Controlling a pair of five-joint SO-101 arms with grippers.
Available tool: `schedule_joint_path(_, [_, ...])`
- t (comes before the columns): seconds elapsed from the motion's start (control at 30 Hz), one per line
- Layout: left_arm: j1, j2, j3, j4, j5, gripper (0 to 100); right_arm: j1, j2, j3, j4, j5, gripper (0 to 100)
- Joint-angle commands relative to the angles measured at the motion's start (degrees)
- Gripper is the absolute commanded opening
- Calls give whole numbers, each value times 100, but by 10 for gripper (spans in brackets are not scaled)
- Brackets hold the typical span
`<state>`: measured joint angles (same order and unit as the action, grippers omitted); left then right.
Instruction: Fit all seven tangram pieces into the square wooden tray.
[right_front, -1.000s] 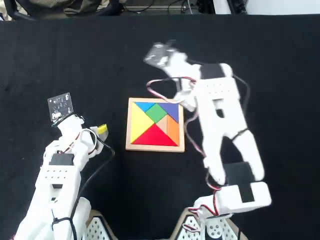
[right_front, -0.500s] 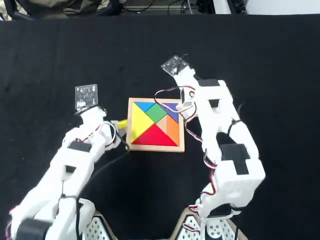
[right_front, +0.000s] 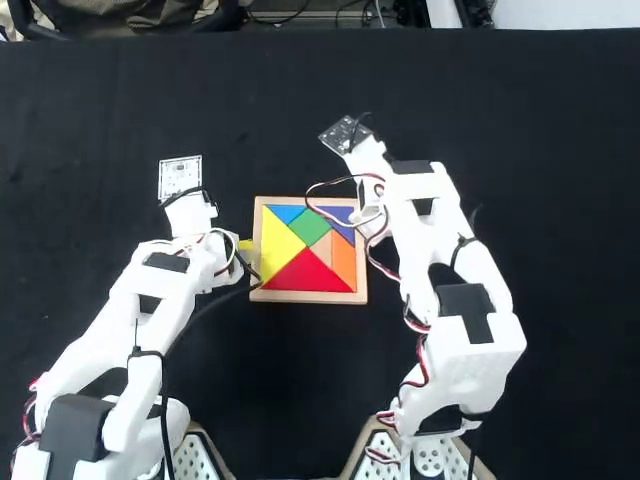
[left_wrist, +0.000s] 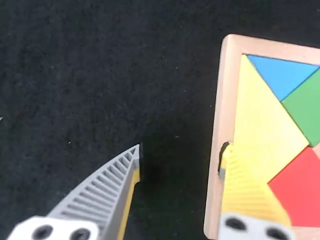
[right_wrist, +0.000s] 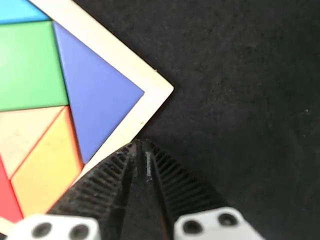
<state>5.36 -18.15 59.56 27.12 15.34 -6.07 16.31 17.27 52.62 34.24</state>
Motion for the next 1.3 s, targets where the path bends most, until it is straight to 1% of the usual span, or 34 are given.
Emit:
schedule_joint_path(0.0, [-66, 9, -286, 26, 44, 259, -255, -66, -338, -70, -9, 11])
schedule_joint_path(0.27, [-75, 0, -286, 35, 44, 259, -176, -189, -558, 35, -18, 11])
schedule_joint_path(0.33, [-180, -53, -338, 141, 26, 259, 105, -558, -743, 431, -44, 11])
schedule_joint_path(0.4, [-382, -369, -479, 510, 0, 259, 396, -1165, -998, 1064, -53, 11])
schedule_joint_path(0.47, [-505, -941, -743, 1248, -18, 259, 633, -1921, -1165, 1679, -229, 11])
schedule_joint_path(0.53, [-532, -1688, -1051, 1987, -316, 252, 730, -2791, -1182, 2154, -554, 11])
schedule_joint_path(0.57, [-523, -2092, -1200, 2268, -545, 230, 738, -3248, -1174, 2374, -686, 11])
schedule_joint_path(0.63, [-549, -2954, -1578, 2752, -949, 157, 738, -4145, -1051, 2734, -932, 11])
schedule_joint_path(0.73, [-664, -4088, -2053, 3156, -1363, 30, 738, -5420, -769, 2989, -1284, 11])
schedule_joint_path(0.83, [-901, -4932, -2334, 3218, -1635, 39, 738, -6554, -374, 2989, -1574, 11])
schedule_joint_path(0.97, [-1200, -5714, -2422, 3288, -1697, 29, 738, -8004, -92, 2910, -1978, 11])
schedule_joint_path(1.1, [-1209, -6620, -2589, 3947, -1697, 29, 747, -9516, 251, 2629, -2127, 11])
schedule_joint_path(1.2, [-1200, -7130, -2255, 4035, -1697, 29, 782, -10308, 1174, 2189, -2110, 11])
schedule_joint_path(1.27, [-1244, -7385, -1604, 3851, -1697, 29, 791, -10651, 2026, 1925, -2110, 11])
